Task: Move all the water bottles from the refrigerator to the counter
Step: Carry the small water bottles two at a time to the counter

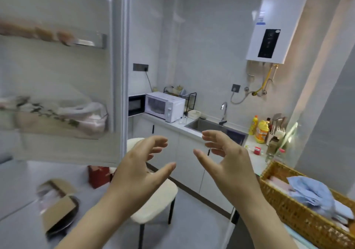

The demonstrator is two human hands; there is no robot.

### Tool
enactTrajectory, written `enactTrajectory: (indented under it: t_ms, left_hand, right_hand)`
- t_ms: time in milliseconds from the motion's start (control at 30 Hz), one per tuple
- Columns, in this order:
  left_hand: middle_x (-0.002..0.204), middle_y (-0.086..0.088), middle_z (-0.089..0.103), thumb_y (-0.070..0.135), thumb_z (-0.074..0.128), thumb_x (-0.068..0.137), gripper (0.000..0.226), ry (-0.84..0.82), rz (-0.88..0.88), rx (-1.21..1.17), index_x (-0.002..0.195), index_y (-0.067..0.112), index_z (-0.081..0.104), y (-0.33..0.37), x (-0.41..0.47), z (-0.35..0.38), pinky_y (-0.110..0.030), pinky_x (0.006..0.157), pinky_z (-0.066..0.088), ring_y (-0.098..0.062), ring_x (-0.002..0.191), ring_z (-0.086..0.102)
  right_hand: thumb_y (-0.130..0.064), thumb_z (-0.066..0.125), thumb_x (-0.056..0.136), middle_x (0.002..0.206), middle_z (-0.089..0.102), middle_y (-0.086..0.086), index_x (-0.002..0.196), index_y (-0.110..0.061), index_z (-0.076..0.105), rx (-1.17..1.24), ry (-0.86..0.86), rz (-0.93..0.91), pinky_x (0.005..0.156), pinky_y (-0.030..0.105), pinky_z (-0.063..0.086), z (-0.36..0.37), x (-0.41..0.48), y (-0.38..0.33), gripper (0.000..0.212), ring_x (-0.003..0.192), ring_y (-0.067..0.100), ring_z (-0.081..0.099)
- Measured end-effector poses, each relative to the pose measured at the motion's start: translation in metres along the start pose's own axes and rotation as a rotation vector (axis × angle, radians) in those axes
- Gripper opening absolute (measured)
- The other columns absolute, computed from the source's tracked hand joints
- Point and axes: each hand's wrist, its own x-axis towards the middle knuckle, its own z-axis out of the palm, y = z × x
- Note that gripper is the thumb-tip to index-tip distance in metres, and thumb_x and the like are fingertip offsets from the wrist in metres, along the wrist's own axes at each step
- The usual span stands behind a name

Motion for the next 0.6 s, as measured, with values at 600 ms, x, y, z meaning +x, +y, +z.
enactTrajectory:
  t_ms: [600]
  left_hand:
    - [0.114,0.027,0.059,0.032,0.076,0.078,0.040,0.561,-0.387,0.426,0.112,0.042,0.056,0.000,-0.106,-0.154,-0.009,0.095,0.041,0.013,0.108,0.053]
  right_hand:
    - [-0.033,0.073,0.082,0.115,0.065,-0.016,0.123,-0.025,0.061,0.554,-0.358,-0.434,0.090,0.023,0.052,0.148,0.025,-0.144,0.043,0.100,0.000,0.062]
